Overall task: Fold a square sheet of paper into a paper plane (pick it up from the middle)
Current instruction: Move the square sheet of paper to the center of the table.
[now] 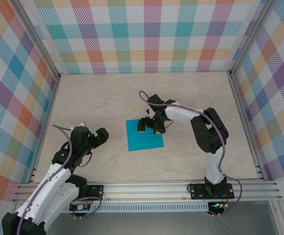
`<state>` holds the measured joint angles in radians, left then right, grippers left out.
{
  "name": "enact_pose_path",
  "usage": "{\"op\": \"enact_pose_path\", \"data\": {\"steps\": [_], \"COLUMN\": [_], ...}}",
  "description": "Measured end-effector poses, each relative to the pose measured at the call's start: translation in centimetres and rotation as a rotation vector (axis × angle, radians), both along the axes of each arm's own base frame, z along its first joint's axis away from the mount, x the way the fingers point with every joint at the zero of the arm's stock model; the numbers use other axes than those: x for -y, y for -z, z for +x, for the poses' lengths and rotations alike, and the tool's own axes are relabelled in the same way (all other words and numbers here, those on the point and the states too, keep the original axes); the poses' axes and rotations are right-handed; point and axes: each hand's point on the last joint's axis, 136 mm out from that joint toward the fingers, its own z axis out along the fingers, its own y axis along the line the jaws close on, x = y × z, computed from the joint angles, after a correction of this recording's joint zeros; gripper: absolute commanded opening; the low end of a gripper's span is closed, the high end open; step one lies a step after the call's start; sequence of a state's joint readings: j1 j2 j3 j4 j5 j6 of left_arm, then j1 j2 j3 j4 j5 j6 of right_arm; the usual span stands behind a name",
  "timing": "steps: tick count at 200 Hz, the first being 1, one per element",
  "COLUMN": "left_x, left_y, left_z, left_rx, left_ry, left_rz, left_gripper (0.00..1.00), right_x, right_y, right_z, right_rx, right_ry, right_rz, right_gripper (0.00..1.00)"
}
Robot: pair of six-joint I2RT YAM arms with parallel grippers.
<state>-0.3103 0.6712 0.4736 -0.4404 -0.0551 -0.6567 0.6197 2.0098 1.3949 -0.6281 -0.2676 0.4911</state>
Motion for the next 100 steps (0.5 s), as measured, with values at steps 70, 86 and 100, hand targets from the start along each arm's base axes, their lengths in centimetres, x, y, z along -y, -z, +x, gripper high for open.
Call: {"op": "enact_pose_path", "data": {"steps": [70, 86, 100], "left_x": [2.0, 2.4, 2.7], "left_y": [2.5, 3.0, 3.5], "left_z": [0.2, 0.2, 0.1], "left_rx": [-0.11, -0.132, -0.157], "left_ry": [0.087, 0.107, 0.121], "left_rz": [-0.032, -0.04, -0.045], "left_gripper": [1.0, 1.0, 1.0], "right_x": [-0.2, -0.6, -0.6], "right_y": [-0.5, -1.0, -1.0], "right_z": [0.3, 0.8, 1.2], "right_rx": [0.01, 0.028, 0.03], "right_ry": [0.045, 0.067, 0.094], "right_rz": [-0.04, -0.04, -0.039], "right_gripper": [0.92, 0.92, 0.91]}}
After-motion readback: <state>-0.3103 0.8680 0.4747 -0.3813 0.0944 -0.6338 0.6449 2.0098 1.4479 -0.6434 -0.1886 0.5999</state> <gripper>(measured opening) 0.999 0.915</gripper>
